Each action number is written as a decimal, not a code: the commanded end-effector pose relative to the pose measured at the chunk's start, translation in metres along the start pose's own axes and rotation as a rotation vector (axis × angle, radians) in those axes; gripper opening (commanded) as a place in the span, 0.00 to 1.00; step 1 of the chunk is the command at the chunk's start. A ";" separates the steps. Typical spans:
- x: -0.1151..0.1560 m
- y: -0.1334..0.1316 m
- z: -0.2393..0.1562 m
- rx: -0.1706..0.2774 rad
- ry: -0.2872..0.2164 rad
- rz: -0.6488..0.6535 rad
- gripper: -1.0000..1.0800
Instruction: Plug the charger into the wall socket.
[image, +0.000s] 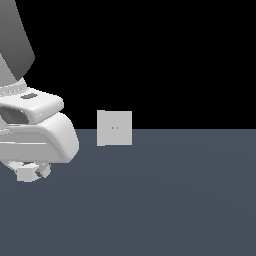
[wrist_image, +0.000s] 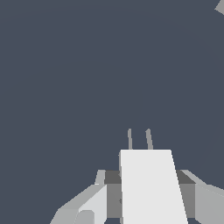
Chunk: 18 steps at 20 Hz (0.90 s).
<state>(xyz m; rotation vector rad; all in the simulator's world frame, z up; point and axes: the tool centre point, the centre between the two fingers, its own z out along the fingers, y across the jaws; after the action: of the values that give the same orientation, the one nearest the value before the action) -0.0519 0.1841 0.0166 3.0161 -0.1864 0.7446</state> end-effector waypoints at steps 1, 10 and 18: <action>0.004 0.007 -0.002 0.006 0.001 -0.011 0.00; 0.023 0.044 -0.014 0.042 0.005 -0.079 0.00; 0.046 0.080 -0.025 0.075 0.008 -0.145 0.00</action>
<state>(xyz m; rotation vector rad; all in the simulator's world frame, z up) -0.0345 0.1078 0.0561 3.0524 0.0392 0.7642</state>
